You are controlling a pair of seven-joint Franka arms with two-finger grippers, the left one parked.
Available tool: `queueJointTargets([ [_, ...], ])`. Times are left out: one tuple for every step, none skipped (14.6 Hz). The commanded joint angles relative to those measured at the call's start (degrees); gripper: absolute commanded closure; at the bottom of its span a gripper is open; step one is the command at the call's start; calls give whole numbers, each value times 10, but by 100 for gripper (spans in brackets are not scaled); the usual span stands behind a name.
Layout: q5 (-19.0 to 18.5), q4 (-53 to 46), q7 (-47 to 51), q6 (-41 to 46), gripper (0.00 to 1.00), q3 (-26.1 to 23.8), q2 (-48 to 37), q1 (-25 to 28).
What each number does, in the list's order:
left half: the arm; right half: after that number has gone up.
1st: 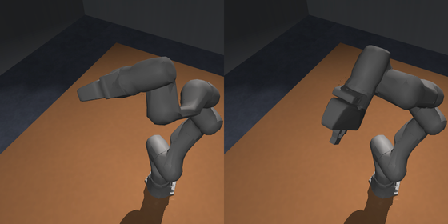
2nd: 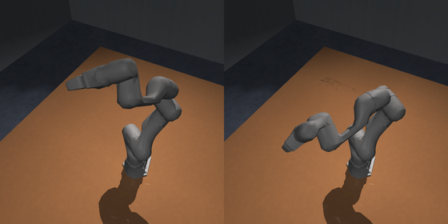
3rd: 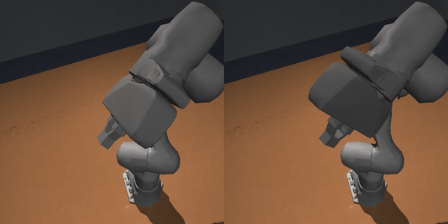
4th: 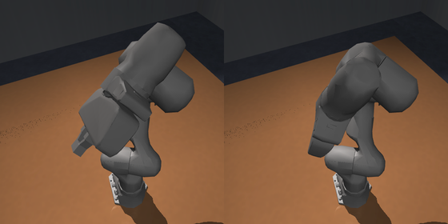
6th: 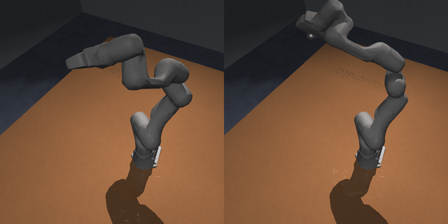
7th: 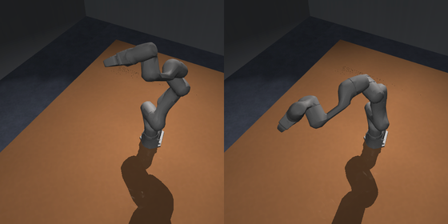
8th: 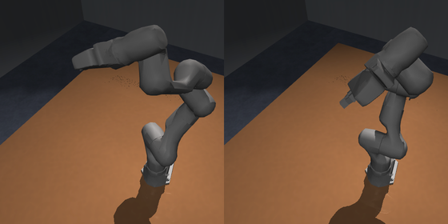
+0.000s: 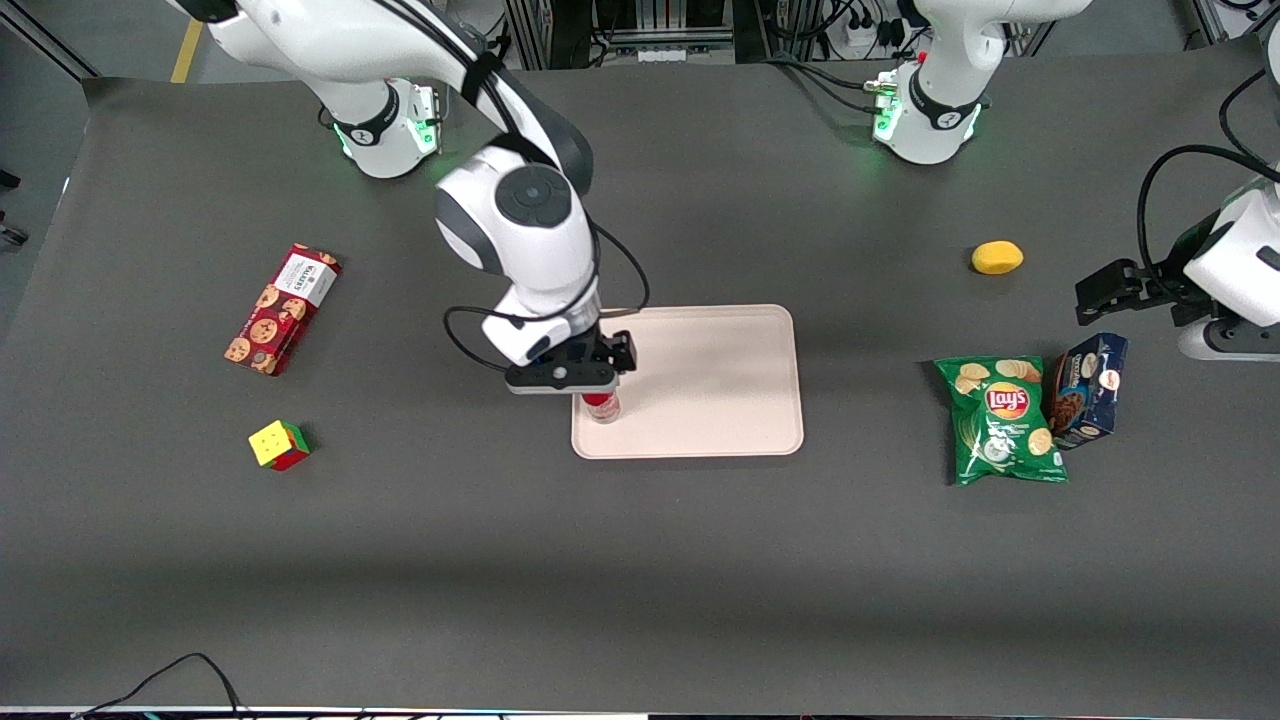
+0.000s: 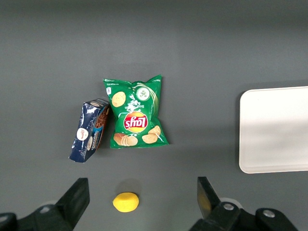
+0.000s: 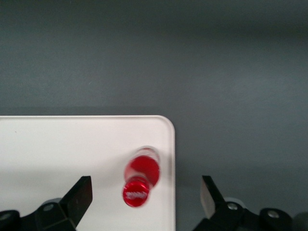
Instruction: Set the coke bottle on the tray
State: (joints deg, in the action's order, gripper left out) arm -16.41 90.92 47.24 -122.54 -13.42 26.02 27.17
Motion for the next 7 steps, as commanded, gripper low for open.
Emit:
queueJointTargets([
  [76,-49,-134,129,0,20,-83,-24],
  [107,-60,-171,162,0,43,-105,-33],
  [120,-66,-220,191,0,64,-127,-39],
  [122,-75,-265,216,0,86,-143,-48],
  [121,-82,-300,242,0,103,-160,-55],
  [121,-83,-318,266,0,117,-175,-65],
  [121,-82,-326,285,0,124,-187,-83],
])
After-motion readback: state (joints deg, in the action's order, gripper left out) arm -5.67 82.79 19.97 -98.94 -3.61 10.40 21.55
